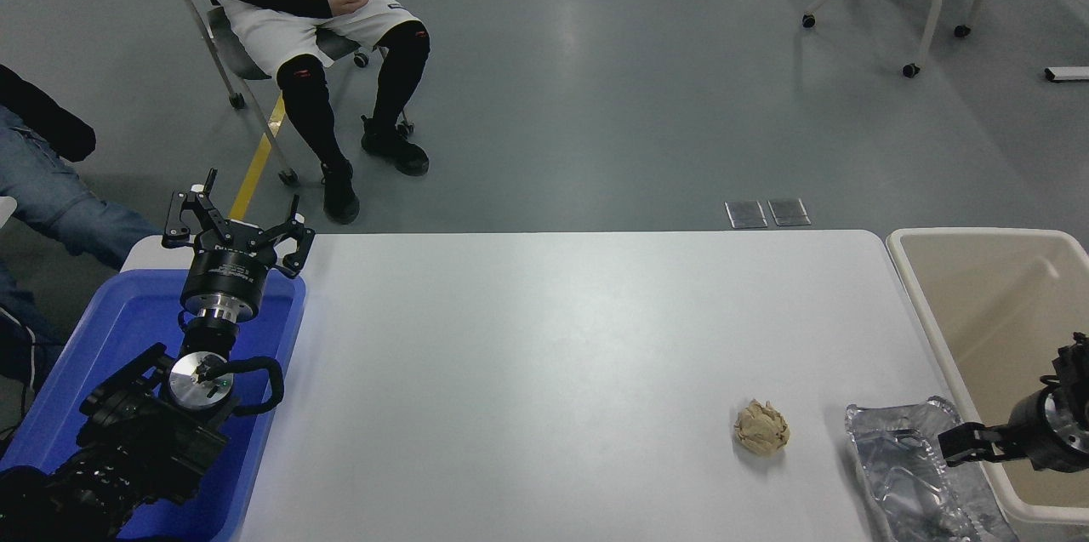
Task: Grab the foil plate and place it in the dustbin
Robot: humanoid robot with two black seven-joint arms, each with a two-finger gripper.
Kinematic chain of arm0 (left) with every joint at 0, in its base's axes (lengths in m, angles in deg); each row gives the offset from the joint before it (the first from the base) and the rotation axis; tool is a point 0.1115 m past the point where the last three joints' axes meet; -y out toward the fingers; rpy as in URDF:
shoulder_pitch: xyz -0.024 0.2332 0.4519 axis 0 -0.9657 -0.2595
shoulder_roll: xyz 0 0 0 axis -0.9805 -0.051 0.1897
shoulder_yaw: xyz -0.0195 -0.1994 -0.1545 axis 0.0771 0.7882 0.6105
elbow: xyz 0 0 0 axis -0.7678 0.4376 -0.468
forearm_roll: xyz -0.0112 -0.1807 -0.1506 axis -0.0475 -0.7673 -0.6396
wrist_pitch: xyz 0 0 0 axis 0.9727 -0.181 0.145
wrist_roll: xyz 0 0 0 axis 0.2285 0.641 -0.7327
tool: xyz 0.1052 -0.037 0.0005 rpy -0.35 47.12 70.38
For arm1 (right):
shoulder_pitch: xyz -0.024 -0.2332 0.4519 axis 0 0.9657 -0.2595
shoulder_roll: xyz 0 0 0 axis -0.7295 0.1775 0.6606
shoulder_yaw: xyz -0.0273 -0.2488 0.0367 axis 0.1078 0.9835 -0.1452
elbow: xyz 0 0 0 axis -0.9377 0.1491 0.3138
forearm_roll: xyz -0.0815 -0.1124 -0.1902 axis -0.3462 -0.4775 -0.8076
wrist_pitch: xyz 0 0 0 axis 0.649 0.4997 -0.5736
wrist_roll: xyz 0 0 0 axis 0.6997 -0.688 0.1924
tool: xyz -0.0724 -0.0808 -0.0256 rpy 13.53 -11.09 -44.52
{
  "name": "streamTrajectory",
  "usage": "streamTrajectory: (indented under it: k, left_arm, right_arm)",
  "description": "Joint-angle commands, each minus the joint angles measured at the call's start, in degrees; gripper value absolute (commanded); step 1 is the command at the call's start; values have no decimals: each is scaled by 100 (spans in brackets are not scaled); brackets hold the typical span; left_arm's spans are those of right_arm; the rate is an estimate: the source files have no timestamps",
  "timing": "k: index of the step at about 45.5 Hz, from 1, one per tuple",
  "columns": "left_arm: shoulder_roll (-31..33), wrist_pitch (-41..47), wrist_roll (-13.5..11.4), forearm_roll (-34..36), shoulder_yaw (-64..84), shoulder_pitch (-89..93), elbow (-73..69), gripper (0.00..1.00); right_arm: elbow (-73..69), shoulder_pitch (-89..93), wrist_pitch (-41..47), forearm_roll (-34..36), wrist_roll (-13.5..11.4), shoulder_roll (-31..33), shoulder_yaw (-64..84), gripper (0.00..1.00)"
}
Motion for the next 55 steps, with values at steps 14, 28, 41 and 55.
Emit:
streamTrajectory:
  k: [14, 28, 41, 55]
  left_arm:
    - [0, 0, -1, 0, 0, 0, 0, 99]
    - [0, 0, 8, 0, 0, 0, 0, 99]
    - [0, 0, -1, 0, 0, 0, 0, 99]
    - [0, 0, -1, 0, 0, 0, 0, 99]
  right_arm:
    - [-19, 292, -229, 60, -235, 10, -250, 100]
    - [-36, 397, -229, 104, -244, -17, -321, 93]
    - [-45, 582, -177, 112, -270, -34, -321, 60]
    - [-308, 626, -159, 358, -270, 1, -321, 1]
